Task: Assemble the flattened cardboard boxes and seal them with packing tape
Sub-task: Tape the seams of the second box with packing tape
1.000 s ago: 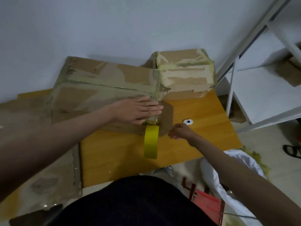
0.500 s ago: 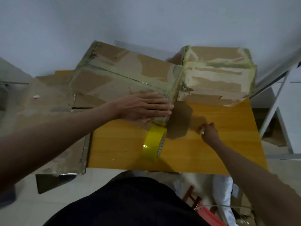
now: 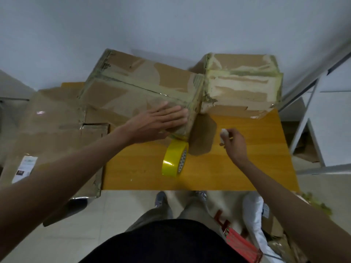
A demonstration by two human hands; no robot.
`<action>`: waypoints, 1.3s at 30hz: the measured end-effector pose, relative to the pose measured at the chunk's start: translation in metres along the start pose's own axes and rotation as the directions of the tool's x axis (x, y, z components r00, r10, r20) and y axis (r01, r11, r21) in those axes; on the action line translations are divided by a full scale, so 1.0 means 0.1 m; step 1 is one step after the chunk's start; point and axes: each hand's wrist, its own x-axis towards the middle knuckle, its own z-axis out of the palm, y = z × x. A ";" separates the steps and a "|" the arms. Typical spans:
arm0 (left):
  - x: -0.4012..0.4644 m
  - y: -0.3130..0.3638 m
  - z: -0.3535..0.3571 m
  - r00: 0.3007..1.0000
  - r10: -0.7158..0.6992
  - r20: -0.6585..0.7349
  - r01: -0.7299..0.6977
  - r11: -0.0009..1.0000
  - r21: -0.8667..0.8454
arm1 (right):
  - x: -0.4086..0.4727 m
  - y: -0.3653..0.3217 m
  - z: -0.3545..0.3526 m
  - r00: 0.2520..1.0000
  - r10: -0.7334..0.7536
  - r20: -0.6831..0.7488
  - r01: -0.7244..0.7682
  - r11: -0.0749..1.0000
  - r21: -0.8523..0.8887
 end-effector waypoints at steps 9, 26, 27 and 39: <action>-0.26 0.41 0.08 0.848 -0.455 -0.272 0.376 0.878 -0.296 | -0.66 -1.09 0.20 0.967 -0.250 -0.049 0.251 0.968 0.009; -0.28 1.38 -0.05 0.429 -0.621 0.656 0.393 -0.526 -0.754 | -1.04 -1.45 0.34 0.910 -0.413 0.039 0.399 0.848 -0.348; -0.29 1.38 -0.04 0.427 -0.624 0.654 0.390 -0.525 -0.756 | -1.02 -1.47 0.34 0.911 -0.409 0.049 0.398 0.844 -0.360; -0.37 1.30 -0.15 0.469 -0.577 0.669 0.337 -0.583 -0.739 | -0.97 -1.65 0.47 0.913 -0.382 0.142 0.398 0.767 -0.502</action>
